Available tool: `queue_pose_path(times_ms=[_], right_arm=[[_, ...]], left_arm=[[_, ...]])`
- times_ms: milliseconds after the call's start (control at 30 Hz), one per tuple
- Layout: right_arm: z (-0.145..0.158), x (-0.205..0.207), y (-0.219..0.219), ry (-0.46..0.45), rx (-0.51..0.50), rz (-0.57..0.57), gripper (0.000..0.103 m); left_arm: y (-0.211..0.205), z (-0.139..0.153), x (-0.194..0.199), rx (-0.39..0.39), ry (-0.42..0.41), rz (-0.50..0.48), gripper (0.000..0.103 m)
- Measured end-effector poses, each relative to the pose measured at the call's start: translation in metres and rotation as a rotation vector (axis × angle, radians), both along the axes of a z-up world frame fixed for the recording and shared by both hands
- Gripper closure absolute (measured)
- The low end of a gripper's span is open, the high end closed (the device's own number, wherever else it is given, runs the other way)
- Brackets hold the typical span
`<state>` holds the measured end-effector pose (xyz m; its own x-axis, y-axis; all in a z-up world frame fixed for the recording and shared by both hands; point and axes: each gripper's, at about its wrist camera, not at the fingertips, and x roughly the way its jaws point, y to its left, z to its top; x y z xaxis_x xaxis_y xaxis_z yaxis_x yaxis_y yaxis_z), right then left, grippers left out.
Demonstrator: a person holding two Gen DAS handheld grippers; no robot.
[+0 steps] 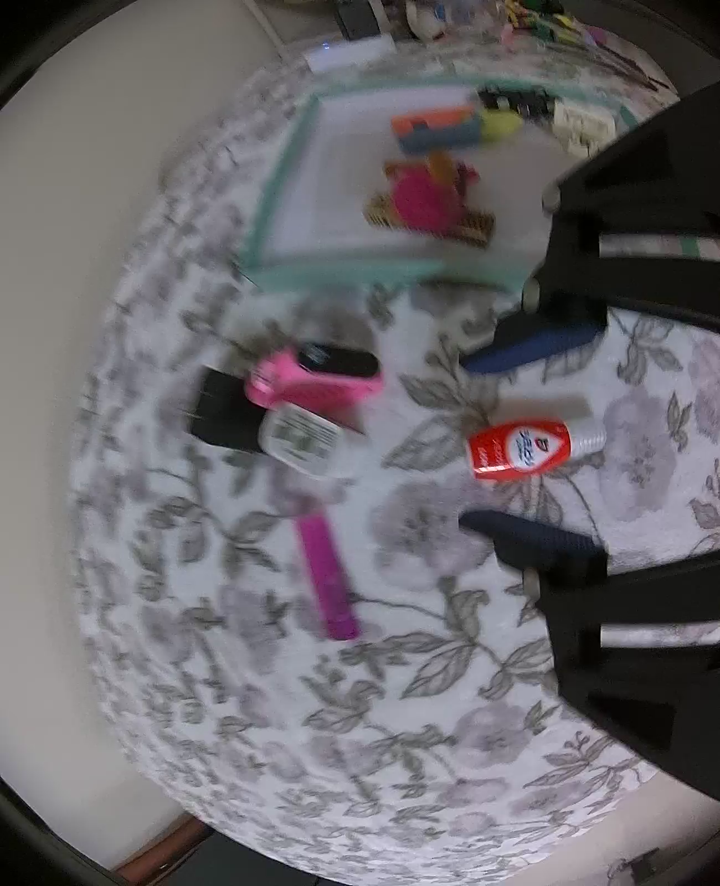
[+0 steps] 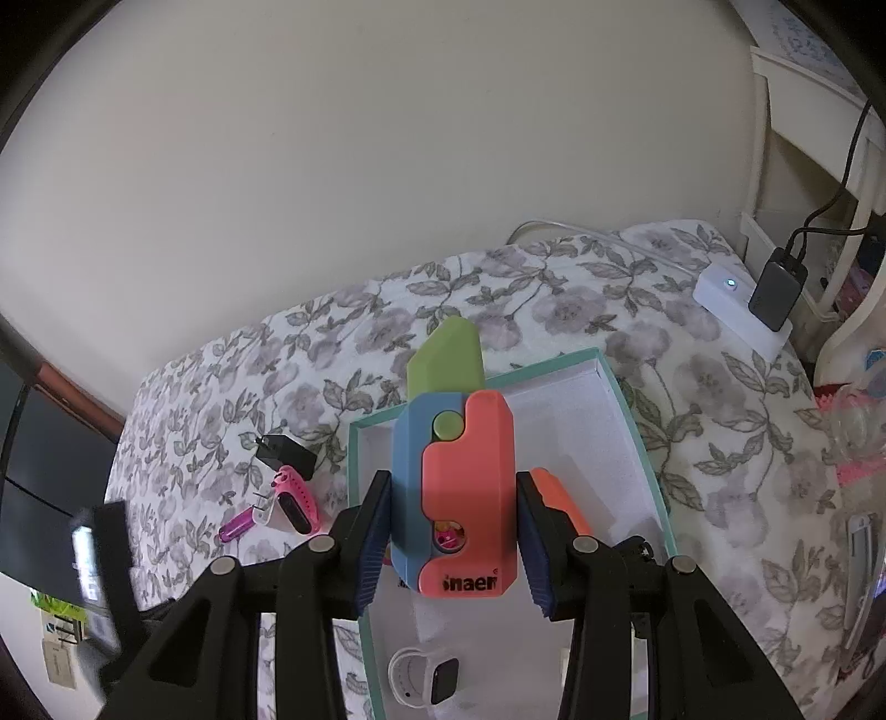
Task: Organize rigid objects
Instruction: 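Carry the tube and fidget toy over the tray and open both tools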
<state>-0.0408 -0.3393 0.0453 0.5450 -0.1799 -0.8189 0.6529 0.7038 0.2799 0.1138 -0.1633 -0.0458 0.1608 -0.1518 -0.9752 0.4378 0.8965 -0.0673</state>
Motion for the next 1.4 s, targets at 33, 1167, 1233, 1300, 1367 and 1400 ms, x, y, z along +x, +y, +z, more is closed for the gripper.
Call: queue_pose_path(times_ms=[33,1167,1233,1300,1367,1400], right_arm=[[0.000,0.000,0.000,0.002,0.001,0.000,0.058],[-0.058,-0.005,-0.023,0.167,0.072,-0.048,0.058],[-0.069,-0.007,-0.026,0.191,0.090,-0.049,0.058],[-0.077,-0.007,-0.027,0.221,0.083,-0.048,0.058],[-0.081,-0.008,-0.028,0.240,0.077,-0.046,0.058],[-0.083,-0.008,-0.027,0.248,0.077,-0.045,0.058]], left_arm=[[0.000,-0.007,0.000,0.015,0.015,0.000,0.048],[-0.065,0.044,-0.066,-0.201,-0.152,-0.230,0.073],[-0.073,0.036,-0.069,-0.198,-0.131,-0.252,0.073],[-0.080,0.029,-0.074,-0.200,-0.097,-0.274,0.075],[-0.084,0.025,-0.079,-0.201,-0.096,-0.287,0.077],[-0.087,0.024,-0.083,-0.188,-0.105,-0.297,0.077]])
